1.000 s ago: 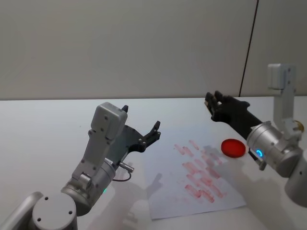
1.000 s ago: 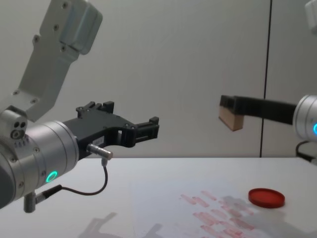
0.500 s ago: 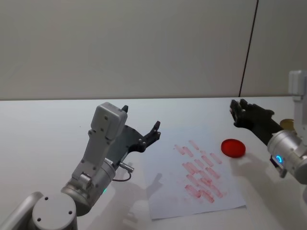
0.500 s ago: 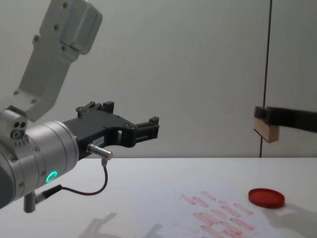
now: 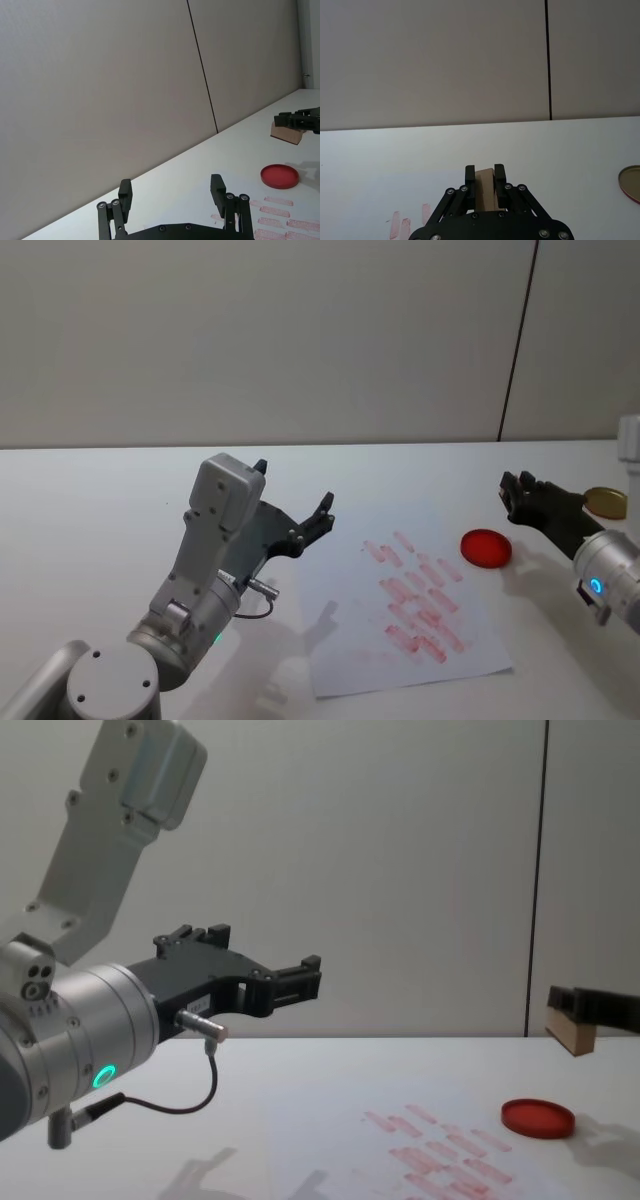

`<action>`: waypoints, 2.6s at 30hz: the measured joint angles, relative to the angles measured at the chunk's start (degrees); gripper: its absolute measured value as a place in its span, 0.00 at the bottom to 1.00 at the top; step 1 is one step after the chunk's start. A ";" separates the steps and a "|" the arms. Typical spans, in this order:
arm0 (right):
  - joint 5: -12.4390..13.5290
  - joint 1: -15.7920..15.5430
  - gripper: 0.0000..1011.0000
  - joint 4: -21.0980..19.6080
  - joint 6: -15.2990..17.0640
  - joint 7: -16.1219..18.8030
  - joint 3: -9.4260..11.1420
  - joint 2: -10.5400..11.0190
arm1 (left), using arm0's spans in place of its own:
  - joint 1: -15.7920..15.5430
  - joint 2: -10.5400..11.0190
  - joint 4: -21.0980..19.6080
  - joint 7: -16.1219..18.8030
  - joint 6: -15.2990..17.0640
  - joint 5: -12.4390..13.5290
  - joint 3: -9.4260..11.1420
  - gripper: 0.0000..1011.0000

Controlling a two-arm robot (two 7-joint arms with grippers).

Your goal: Use the one hand to pick up the stamp and affix it onto the A4 paper.

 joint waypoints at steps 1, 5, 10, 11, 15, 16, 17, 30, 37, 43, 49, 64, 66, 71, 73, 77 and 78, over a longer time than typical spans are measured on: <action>0.15 0.44 0.22 1.44 -0.43 0.58 0.02 -0.10 | 0.00 0.00 0.00 0.00 0.00 0.00 0.00 0.98; 0.37 1.48 0.22 4.17 -1.22 1.79 0.03 -0.39 | 0.00 0.00 0.00 0.00 0.00 0.00 0.00 0.98; 0.50 3.26 0.22 8.40 -1.92 3.61 -0.20 -0.93 | 0.00 0.00 0.00 0.00 0.00 0.00 0.00 0.98; 0.50 3.48 0.22 8.92 -1.94 3.89 -0.24 -1.00 | 0.00 0.00 0.00 0.00 0.00 0.00 0.00 0.98; 0.38 4.72 0.22 11.90 -1.82 5.08 -0.56 -1.43 | 0.00 0.00 0.00 0.00 0.00 0.00 0.00 0.98; 0.35 4.90 0.22 12.29 -1.77 5.20 -0.61 -1.48 | 0.00 0.00 0.00 0.00 0.00 0.00 0.00 0.98; 0.23 5.28 0.22 13.10 -1.55 5.52 -0.71 -1.61 | 0.00 0.00 0.00 0.00 0.00 0.00 0.00 0.98; -0.57 6.84 0.31 16.99 0.11 7.81 -1.50 -2.22 | 0.00 0.00 0.00 0.00 0.00 0.00 0.00 0.98; -0.94 6.83 0.53 16.79 0.03 8.22 -1.67 -2.20 | 0.00 0.00 0.00 0.00 0.00 0.00 0.00 0.98; -1.41 6.15 0.71 14.72 -0.75 8.08 -1.70 -1.90 | 0.00 0.00 0.00 0.00 0.00 0.00 0.00 0.98; -1.92 4.87 0.89 10.75 -1.72 7.31 -1.55 -1.34 | 0.00 0.00 0.00 0.00 0.00 0.00 0.00 0.98; -2.55 0.61 0.99 -1.57 -3.65 4.35 -0.55 0.79 | 0.00 0.00 0.00 0.00 0.00 0.00 0.00 0.98; -2.60 0.09 0.99 -2.88 -3.80 3.98 -0.42 1.07 | 0.00 0.00 0.00 0.00 0.00 0.00 0.00 0.98; -2.68 -0.82 0.99 -5.21 -4.10 3.34 -0.20 1.53 | 0.00 0.00 0.00 0.00 0.00 0.00 0.00 0.98; -2.71 -1.01 0.99 -5.70 -4.15 3.21 -0.16 1.64 | 0.00 0.00 0.00 0.00 0.00 0.00 0.00 0.98; -2.75 -1.41 0.99 -6.70 -4.28 2.94 -0.04 1.85 | 0.00 0.00 0.00 0.00 0.00 0.00 0.00 0.98; -2.76 -1.53 0.99 -7.01 -4.32 2.85 -0.02 1.90 | 0.00 0.00 0.00 0.00 0.00 0.00 0.00 0.98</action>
